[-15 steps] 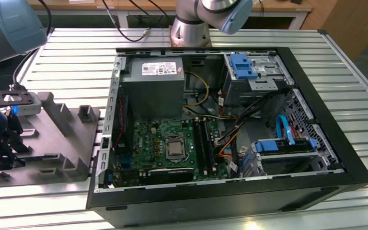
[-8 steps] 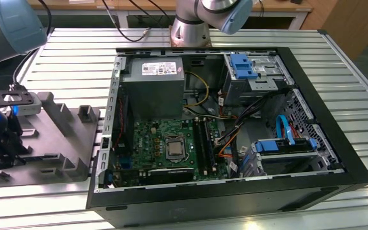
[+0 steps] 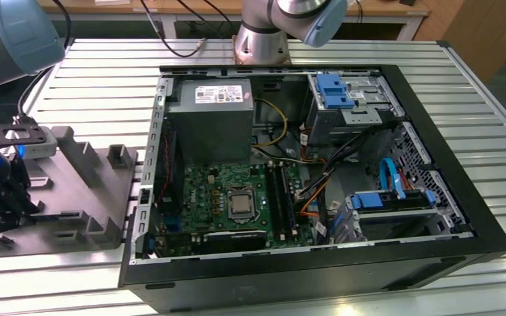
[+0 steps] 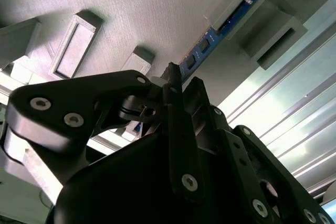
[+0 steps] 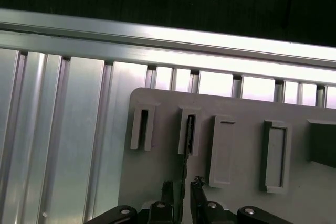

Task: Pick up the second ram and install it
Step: 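Pick up the second ram and move it above second insertion slot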

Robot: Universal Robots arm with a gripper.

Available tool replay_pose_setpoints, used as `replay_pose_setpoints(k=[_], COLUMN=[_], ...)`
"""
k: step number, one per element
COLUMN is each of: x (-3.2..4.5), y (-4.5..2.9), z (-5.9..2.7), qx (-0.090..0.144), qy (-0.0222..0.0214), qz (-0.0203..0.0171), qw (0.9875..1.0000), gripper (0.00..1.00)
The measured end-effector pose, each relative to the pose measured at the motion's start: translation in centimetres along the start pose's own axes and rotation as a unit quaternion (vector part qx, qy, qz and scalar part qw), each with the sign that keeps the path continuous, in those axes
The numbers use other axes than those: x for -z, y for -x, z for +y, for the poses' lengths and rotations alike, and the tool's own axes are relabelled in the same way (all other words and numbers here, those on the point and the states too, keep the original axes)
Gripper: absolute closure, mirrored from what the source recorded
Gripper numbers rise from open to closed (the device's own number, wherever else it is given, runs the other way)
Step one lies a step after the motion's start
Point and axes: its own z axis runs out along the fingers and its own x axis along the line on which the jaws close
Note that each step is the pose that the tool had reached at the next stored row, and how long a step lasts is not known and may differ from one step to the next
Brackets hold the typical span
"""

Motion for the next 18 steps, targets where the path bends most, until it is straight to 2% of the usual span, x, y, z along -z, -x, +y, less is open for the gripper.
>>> replay_pose_setpoints(k=[4, 18], x=[-0.02, -0.02], y=[0.03, 0.07], z=[0.00, 0.00], qx=[0.000, 0.000], qy=[-0.0002, 0.0000], qz=[-0.0019, -0.0006], qw=[1.0000, 1.0000], gripper=[0.73, 0.73])
